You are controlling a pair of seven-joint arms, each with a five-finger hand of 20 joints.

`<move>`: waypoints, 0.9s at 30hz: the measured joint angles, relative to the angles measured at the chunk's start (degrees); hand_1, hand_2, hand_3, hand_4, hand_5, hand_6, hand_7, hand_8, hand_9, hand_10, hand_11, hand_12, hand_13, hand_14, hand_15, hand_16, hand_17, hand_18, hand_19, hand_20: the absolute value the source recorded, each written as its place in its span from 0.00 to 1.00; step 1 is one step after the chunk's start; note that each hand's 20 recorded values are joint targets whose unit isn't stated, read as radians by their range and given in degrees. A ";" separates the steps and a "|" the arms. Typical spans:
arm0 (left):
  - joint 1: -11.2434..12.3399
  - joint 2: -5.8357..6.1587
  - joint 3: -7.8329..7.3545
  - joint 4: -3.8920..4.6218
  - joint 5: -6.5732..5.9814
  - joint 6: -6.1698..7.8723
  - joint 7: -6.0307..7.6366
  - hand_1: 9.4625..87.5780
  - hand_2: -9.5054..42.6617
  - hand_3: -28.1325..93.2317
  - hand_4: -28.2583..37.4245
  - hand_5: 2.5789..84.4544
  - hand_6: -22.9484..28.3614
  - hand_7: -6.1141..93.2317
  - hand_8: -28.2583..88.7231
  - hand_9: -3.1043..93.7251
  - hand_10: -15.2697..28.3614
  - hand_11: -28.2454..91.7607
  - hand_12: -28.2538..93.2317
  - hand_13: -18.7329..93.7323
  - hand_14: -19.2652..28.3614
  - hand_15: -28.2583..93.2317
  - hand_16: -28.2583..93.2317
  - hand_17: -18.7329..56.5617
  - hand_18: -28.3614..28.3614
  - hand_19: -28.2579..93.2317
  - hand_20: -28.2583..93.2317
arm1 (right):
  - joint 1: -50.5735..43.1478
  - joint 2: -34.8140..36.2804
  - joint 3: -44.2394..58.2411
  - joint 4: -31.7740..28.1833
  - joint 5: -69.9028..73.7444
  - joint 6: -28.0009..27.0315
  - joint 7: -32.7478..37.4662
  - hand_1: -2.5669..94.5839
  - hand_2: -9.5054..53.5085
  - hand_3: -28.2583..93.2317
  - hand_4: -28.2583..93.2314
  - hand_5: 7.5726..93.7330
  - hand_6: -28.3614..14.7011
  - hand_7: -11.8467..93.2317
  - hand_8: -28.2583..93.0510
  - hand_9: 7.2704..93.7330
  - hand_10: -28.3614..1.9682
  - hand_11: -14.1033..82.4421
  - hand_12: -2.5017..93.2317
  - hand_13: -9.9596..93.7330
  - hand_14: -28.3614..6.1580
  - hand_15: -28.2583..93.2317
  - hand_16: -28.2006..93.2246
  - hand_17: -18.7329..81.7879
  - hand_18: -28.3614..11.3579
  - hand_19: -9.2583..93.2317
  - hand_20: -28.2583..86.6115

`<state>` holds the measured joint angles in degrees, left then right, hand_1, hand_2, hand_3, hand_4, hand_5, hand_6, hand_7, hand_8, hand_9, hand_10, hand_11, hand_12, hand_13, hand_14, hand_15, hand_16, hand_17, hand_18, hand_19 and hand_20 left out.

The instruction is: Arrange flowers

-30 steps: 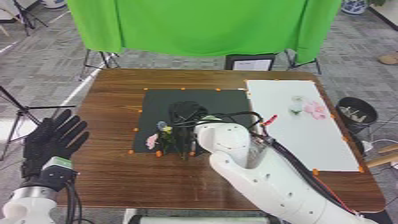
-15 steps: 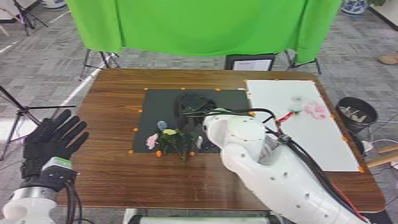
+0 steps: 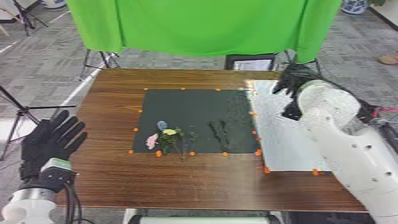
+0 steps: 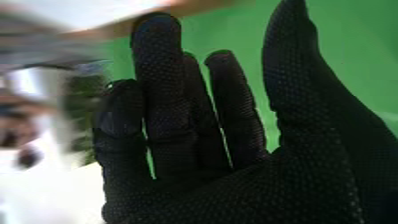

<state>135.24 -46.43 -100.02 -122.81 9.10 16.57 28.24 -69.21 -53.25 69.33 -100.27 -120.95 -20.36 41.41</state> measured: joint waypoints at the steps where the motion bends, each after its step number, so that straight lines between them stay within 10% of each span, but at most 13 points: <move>1: 0.07 0.00 0.00 0.00 -0.05 -0.05 0.03 0.23 0.39 0.85 0.01 0.47 0.65 0.20 0.17 0.38 0.73 0.41 0.34 0.37 0.75 0.53 0.19 0.14 0.79 0.54 0.31 | -0.04 1.19 1.08 0.22 0.31 -1.88 1.15 0.46 0.00 0.86 0.00 0.54 0.58 0.24 0.14 0.54 0.48 0.24 0.16 0.75 0.50 0.64 0.41 0.56 0.17 0.94 0.55; 21: -0.04 0.17 0.90 0.00 -0.15 -0.27 0.70 0.23 0.39 0.85 0.01 0.46 0.64 0.20 0.17 0.38 0.73 0.41 0.34 0.37 0.75 0.53 0.19 0.14 0.79 0.54 0.31 | -0.36 1.96 3.14 6.07 4.27 -11.76 -1.13 0.50 0.00 0.84 0.00 0.48 0.60 0.24 0.13 0.48 0.60 0.24 0.14 0.72 0.52 0.61 0.40 0.54 0.18 0.90 0.54; 27: -0.68 0.16 2.10 0.00 -0.04 -0.41 0.48 0.23 0.39 0.85 0.01 0.46 0.65 0.20 0.17 0.38 0.73 0.41 0.34 0.37 0.76 0.53 0.19 0.14 0.79 0.54 0.31 | 0.44 1.30 1.53 10.39 4.85 -6.37 -1.12 0.56 0.00 0.81 0.00 0.63 0.70 0.28 0.13 0.68 0.65 0.27 0.15 0.78 0.58 0.57 0.43 0.56 0.20 0.90 0.54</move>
<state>134.56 -46.28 -97.91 -122.81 9.06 16.16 28.72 -68.78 -51.95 70.86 -89.88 -116.11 -26.74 40.29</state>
